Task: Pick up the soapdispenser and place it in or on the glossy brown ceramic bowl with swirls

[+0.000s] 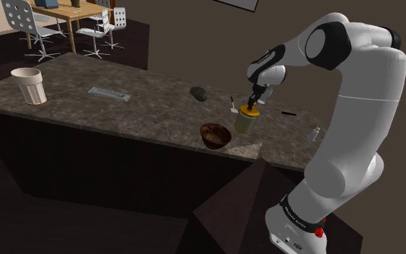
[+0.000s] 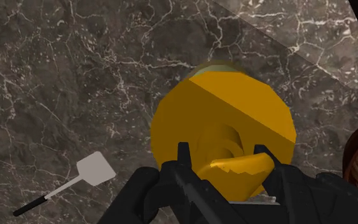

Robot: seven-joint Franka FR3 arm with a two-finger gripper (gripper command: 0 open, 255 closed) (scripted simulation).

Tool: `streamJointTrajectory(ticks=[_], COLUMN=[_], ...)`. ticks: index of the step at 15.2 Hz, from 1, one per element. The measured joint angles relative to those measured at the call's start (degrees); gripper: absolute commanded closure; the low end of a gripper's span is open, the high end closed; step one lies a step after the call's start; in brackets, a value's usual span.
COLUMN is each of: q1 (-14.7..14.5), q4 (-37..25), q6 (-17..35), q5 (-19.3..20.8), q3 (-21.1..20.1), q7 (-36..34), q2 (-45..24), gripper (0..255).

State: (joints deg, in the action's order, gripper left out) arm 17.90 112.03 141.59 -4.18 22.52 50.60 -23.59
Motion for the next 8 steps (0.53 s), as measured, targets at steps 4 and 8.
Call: streamJointTrajectory(ticks=[4, 8], q1=[-0.3, -0.8], q4=[-0.7, -1.1], q6=[-2.5, -4.9], q5=[0.8, 1.8], q3=[0.5, 1.1], q7=[-0.2, -0.7], q2=[1.9, 4.0], gripper=[255, 255])
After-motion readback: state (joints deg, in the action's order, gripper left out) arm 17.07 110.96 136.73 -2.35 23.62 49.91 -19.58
